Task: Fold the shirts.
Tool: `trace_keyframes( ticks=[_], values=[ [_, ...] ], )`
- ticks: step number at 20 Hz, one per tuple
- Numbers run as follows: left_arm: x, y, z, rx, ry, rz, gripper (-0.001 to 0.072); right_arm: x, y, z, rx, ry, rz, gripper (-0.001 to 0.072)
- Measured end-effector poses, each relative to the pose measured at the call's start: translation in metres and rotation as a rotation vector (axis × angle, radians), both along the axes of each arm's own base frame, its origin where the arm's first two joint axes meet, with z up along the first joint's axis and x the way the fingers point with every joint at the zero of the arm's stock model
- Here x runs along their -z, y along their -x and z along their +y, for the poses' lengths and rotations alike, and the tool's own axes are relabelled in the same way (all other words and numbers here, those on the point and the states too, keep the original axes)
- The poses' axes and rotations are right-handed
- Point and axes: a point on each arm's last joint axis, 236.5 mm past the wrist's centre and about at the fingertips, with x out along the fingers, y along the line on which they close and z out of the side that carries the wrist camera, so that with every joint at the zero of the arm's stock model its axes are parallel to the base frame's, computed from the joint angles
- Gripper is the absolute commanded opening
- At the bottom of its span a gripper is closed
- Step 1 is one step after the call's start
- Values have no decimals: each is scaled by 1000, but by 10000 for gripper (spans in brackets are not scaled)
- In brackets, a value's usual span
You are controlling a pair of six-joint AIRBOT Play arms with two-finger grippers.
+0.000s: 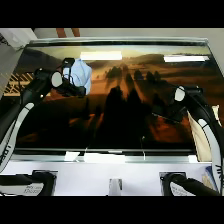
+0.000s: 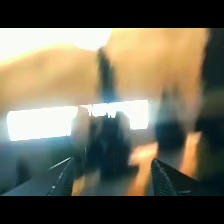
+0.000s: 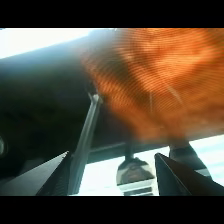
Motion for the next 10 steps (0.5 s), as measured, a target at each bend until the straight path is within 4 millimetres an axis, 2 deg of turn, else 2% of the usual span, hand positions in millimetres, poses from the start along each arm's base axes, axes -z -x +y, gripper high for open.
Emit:
trace_keyframes(
  ticks=[2, 3, 5, 8, 10],
  values=[
    [-6, -28, 7, -10, -18, -83, 613, 0, -2, 1, 5, -2, -10, 549],
    [-8, -44, 19, -29, -37, -107, 618, 0, -3, 1, 8, -5, -11, 548],
    [-8, -71, 43, -78, -58, -110, 687, 0, -5, 4, 15, -18, -18, 549],
    [14, -97, 81, -183, -26, -22, 687, -1, -9, 10, 22, -44, -35, 549],
    [35, -104, 85, -245, 64, 47, 687, -2, -11, 14, 26, -61, -45, 547]
  ],
)
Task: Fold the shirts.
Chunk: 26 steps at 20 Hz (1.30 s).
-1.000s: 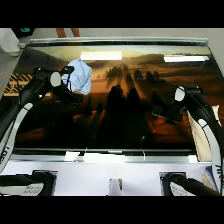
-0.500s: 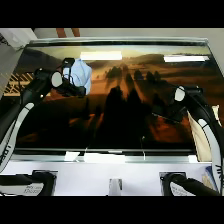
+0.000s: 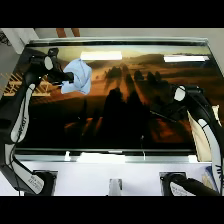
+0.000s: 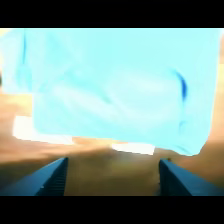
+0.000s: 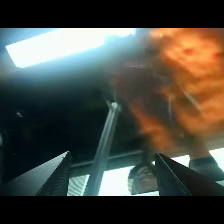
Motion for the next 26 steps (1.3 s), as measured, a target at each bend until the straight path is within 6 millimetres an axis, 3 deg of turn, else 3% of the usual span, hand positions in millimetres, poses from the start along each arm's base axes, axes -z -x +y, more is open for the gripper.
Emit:
trace_keyframes(
  ticks=[3, 4, 5, 6, 7, 8, 10, 12, 13, 14, 16, 18, 21, 23, 25, 26],
  values=[
    [27, -12, -11, -50, 135, 37, 685, -1, -2, 4, -3, -15, -9, 544],
    [33, -16, -17, -57, 164, 39, 655, -1, -2, 4, -2, -17, -9, 544],
    [39, -19, -25, -58, 196, 38, 577, -1, -2, 5, -2, -21, -9, 543],
    [45, -21, -31, -58, 213, 42, 399, -1, -2, 6, -1, -28, -8, 529],
    [50, -23, -37, -58, 229, 42, 192, -1, -2, 9, 1, -36, -6, 457],
    [55, -24, -39, -59, 237, 44, 38, -2, -1, 11, -2, -46, -4, 422],
    [60, -26, -42, -56, 247, 48, 35, -2, 2, 16, -11, -68, 6, 423],
    [53, -25, -45, -39, 252, 38, 34, -6, 3, 21, -23, -88, 1, 412],
    [39, -26, -47, -15, 250, 11, 34, -8, 2, 22, -31, -93, -8, 305],
    [18, -28, -51, 15, 245, -33, 34, -13, 0, 23, -44, -98, -31, 219],
    [-44, -27, -68, 117, 231, -162, 33, -31, -10, 25, -78, -105, -125, 213],
    [-133, -12, -95, 253, 209, -344, 33, -69, -28, 25, -126, -99, -288, 215],
    [-281, 49, -143, 430, 218, -649, 34, -163, -47, 16, -189, -43, -590, 180],
    [-353, 106, -170, 515, 258, -789, 33, -229, -40, 10, -210, -8, -753, 180],
    [-382, 154, -186, 563, 278, -822, 34, -279, -16, 3, -220, 19, -858, 181],
    [-380, 171, -192, 583, 274, -799, 34, -294, -1, -1, -223, 31, -880, 181]
  ],
)
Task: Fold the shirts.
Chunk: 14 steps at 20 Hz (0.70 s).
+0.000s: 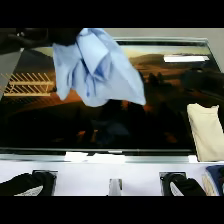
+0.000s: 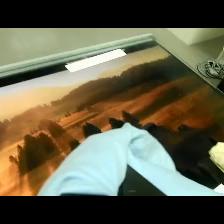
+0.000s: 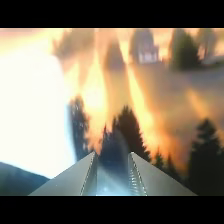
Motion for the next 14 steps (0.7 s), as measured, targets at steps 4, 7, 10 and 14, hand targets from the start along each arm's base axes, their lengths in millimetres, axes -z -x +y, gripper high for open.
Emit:
trace_keyframes(
  ticks=[4, 7, 10, 14],
  values=[
    [93, 36, -25, 32, -163, 218, 35, 14, 53, -9, 9, 23, 147, 274],
    [205, 56, -45, 38, -272, 441, 97, 63, 79, -11, 12, 39, 345, 527],
    [298, 89, -74, 58, -247, 698, 720, 115, 86, -1, -6, 11, 483, 552],
    [329, 96, -70, 39, -207, 865, 718, 183, 89, 19, -37, -56, 651, 551]
  ],
)
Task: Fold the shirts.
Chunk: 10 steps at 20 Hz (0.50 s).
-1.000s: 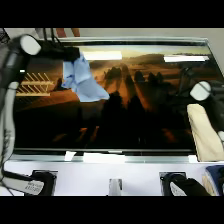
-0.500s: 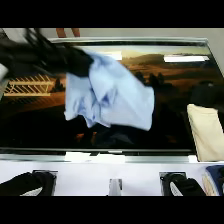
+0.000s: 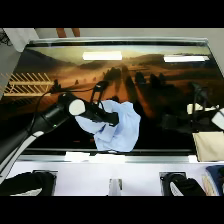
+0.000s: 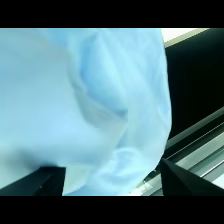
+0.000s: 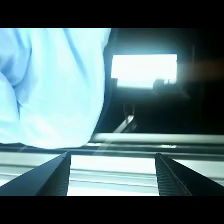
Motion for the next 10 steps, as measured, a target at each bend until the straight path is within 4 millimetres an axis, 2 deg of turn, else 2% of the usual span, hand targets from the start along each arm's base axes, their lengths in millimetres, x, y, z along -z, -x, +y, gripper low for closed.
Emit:
trace_keyframes(
  ticks=[1, 2, 5, 8, 9, 10],
  values=[
    [-2, -8, 15, -8, -24, 2, 719, 12, 2, 3, -2, -12, 37, 549],
    [-5, -19, 38, -29, -66, -5, 719, 23, 3, 6, -6, -21, 71, 544],
    [1, -48, 126, -105, -233, -2, 719, 45, 5, 13, -25, -38, 140, 543],
    [31, -43, 189, -158, -320, 104, 719, 56, 1, 18, -31, -58, 163, 547],
    [45, -36, 202, -181, -325, 149, 719, 58, 1, 21, -36, -66, 170, 570],
    [60, -28, 208, -198, -312, 197, 719, 60, 0, 24, -43, -78, 175, 624]
  ],
)
